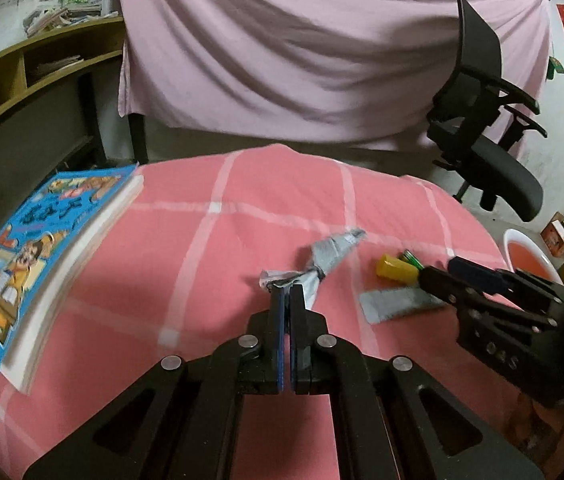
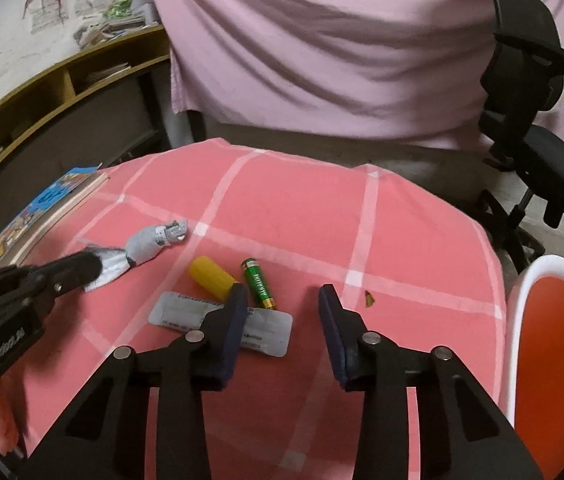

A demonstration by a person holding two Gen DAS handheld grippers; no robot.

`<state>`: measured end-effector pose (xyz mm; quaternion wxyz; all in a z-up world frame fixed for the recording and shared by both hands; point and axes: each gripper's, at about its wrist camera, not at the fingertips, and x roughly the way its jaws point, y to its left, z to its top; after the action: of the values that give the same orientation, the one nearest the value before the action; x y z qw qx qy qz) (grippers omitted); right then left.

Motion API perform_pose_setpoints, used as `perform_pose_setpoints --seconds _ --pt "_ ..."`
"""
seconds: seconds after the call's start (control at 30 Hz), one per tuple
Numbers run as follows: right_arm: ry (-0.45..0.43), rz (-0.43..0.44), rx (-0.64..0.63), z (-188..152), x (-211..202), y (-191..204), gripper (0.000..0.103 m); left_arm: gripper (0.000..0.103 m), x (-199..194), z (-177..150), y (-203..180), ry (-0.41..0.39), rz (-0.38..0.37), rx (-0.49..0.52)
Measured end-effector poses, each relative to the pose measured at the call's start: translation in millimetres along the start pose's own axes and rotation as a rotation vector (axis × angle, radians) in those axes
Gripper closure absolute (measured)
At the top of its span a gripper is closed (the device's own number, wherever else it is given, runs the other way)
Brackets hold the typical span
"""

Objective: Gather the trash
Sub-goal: 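Grasp the foil-wrapped packet with the left gripper while the right grasps a green battery, then lift the foil packet and green battery toward the bucket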

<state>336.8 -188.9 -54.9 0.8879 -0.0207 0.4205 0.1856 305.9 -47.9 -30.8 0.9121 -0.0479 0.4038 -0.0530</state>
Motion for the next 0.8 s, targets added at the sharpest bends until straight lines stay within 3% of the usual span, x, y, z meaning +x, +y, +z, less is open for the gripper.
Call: perform_pose_setpoints --seconds 0.17,0.47,0.63,0.73,0.8 --pt "0.034 0.042 0.035 1.1 6.0 -6.2 0.068 0.103 4.4 3.0 0.0 0.031 -0.020 -0.002" --pt "0.075 -0.019 -0.065 6.1 17.3 15.0 0.056 0.102 7.5 6.2 4.7 0.057 -0.062 -0.015" --pt "0.064 0.018 -0.062 3.4 13.4 11.8 0.070 0.102 8.5 8.6 5.0 0.066 -0.078 -0.015" --pt "0.050 0.024 -0.045 2.7 10.1 8.5 0.089 0.102 8.2 9.0 5.5 0.068 -0.088 -0.011" --pt "0.045 0.036 -0.038 2.2 8.9 8.1 0.094 0.102 7.3 8.2 4.0 0.064 -0.091 -0.008"
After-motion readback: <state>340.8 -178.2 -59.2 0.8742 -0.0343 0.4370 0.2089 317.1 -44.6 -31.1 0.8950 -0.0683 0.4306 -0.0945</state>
